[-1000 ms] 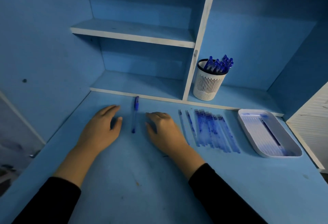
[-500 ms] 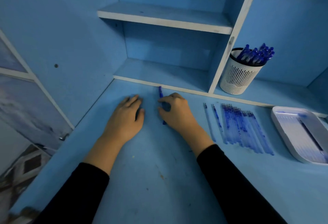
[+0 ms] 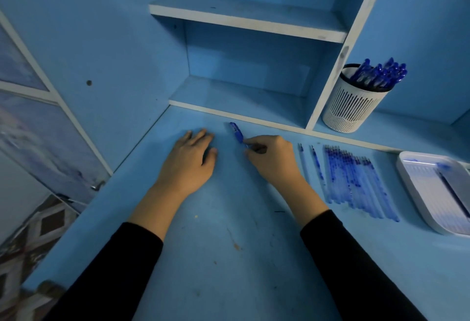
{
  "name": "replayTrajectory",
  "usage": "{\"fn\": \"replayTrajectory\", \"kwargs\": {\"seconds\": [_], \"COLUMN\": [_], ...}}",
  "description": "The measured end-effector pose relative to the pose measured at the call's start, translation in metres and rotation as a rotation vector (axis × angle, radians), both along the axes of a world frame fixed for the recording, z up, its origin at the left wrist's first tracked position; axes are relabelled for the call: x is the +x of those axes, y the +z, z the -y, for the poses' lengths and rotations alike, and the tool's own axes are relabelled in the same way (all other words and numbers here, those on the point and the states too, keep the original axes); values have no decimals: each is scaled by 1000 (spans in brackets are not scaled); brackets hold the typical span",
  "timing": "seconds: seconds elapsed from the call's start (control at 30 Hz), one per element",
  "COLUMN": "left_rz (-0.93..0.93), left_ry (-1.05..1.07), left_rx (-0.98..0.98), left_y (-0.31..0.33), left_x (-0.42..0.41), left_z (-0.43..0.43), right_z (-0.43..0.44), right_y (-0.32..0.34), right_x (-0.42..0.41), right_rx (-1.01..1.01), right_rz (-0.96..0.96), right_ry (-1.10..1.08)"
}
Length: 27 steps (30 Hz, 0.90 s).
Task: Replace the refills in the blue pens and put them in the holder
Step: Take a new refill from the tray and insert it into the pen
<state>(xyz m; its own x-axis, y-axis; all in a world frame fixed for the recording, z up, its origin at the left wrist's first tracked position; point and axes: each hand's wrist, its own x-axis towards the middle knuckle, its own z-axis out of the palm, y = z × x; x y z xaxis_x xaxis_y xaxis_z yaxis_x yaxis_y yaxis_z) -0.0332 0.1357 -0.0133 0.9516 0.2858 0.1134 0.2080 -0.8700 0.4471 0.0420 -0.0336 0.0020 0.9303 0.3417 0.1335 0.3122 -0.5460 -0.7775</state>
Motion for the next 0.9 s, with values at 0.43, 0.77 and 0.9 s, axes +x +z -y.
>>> {"fn": "replayTrajectory", "kwargs": {"seconds": [0.43, 0.77, 0.9], "left_rz": [368, 448, 315], "left_ry": [-139, -155, -297], "left_rx": [-996, -1056, -960], "left_y": [17, 24, 20], "left_x": [-5, -13, -20], "left_z": [79, 92, 99], "right_z": [46, 75, 98], "right_y": [12, 18, 17], "right_x": [-66, -76, -80], "right_rx": [655, 693, 696], "right_rz": [-300, -159, -107], "right_ry": [-63, -144, -122]}}
